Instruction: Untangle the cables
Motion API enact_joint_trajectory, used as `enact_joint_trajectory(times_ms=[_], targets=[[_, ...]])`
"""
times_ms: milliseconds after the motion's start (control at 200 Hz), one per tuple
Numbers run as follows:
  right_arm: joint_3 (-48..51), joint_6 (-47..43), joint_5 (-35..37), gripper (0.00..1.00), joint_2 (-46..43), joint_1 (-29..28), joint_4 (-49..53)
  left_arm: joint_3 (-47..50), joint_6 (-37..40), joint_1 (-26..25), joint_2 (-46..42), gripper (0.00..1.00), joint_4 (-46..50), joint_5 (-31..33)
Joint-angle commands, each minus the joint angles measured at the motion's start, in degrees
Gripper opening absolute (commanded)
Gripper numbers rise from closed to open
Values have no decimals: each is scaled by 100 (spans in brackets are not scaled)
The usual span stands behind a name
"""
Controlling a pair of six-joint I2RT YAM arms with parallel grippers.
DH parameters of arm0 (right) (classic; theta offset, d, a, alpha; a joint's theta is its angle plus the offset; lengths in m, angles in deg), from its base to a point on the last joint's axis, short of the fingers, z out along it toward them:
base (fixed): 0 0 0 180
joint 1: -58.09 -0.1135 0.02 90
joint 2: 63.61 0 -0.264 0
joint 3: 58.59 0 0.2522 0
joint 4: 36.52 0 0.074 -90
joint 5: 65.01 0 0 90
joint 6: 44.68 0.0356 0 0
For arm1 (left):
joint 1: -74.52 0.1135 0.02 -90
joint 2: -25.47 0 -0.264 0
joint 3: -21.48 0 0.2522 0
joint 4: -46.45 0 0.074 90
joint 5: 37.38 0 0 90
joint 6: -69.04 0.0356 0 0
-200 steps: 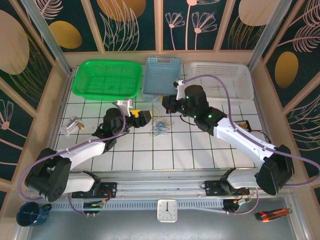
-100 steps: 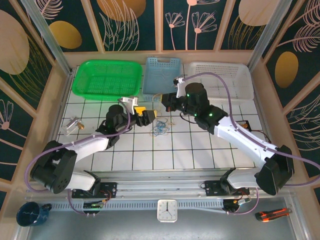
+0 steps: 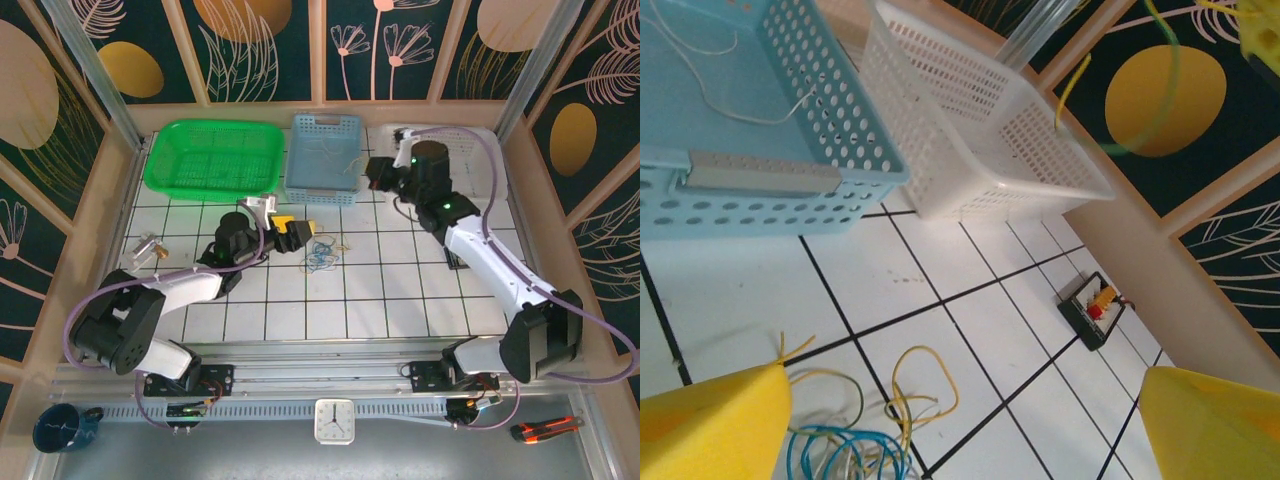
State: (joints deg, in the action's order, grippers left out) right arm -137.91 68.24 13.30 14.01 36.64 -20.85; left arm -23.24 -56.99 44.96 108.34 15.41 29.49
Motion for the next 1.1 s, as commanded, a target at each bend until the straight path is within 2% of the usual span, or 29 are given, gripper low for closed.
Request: enact_joint_trajectory(times_ms=[0,185,365,390,430,470,505,540,600,761,931,1096], targets=[[-306,82,313,0,320,552,-163,190,-70,12,-291,91,-285,121],[-640,338,597,0,1176,1439,-281,334,-99,12,-557,93,-124,245],[-1341,384,598,0,2273,1790,29,320,-178,12,-781,98,192,479],[-1453,363,547,7,2411,1813,99,313,-191,12,-802,98,235,501],[-1622,334,485,27,2585,1823,222,301,-218,11,-816,99,289,520],[-1747,295,413,42,2682,1821,304,284,-245,12,-834,99,334,529],[-1770,282,349,51,2674,1806,335,276,-274,16,-853,99,370,521],[-1707,279,318,55,2581,1786,292,282,-302,12,-871,99,400,521],[-1450,282,284,59,2287,1705,104,324,-333,12,-911,99,402,527],[-659,301,178,59,1319,1308,-174,407,-417,12,-974,99,393,579],[331,315,359,59,355,415,-425,483,-559,18,-975,99,384,814],[1134,424,610,59,-72,-355,-476,606,-790,12,-959,99,256,1012]])
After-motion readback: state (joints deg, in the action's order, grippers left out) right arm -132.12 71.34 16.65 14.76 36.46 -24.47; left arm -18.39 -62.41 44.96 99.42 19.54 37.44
